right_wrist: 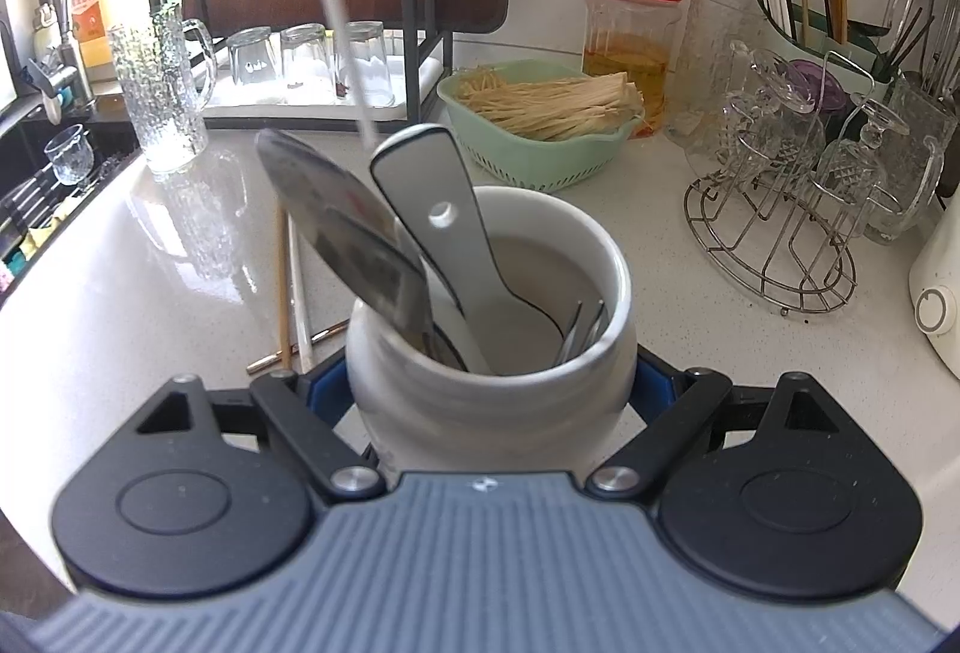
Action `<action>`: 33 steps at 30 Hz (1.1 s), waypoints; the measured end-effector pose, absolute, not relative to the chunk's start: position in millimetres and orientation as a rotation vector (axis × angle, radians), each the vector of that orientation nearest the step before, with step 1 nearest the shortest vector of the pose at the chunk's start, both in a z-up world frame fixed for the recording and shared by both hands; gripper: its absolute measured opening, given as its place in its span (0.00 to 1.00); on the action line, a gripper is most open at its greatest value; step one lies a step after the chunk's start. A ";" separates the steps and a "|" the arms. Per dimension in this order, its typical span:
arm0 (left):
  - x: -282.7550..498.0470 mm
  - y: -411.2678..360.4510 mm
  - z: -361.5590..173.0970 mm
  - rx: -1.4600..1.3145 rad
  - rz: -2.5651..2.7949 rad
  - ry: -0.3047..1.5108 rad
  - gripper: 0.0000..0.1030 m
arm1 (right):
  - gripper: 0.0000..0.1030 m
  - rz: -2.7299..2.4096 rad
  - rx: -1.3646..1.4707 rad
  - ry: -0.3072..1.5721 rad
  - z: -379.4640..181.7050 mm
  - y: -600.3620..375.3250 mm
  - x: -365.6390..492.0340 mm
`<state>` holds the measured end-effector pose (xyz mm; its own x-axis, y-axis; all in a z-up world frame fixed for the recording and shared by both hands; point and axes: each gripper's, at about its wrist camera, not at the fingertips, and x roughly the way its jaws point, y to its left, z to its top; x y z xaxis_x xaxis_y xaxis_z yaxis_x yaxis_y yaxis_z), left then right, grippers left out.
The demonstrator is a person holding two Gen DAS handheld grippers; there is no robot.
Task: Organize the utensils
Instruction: 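Lift the white chopstick with the left tool up toward the jar, then lower the white chopstick into the jar and open the left tool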
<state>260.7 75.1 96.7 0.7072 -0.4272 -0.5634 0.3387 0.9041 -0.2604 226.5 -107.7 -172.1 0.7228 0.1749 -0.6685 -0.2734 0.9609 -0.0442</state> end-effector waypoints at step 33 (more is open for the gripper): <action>302.2 9.6 25.2 -0.039 -0.558 0.962 0.05 | 0.88 0.242 -0.112 0.703 -174.0 -109.7 225.0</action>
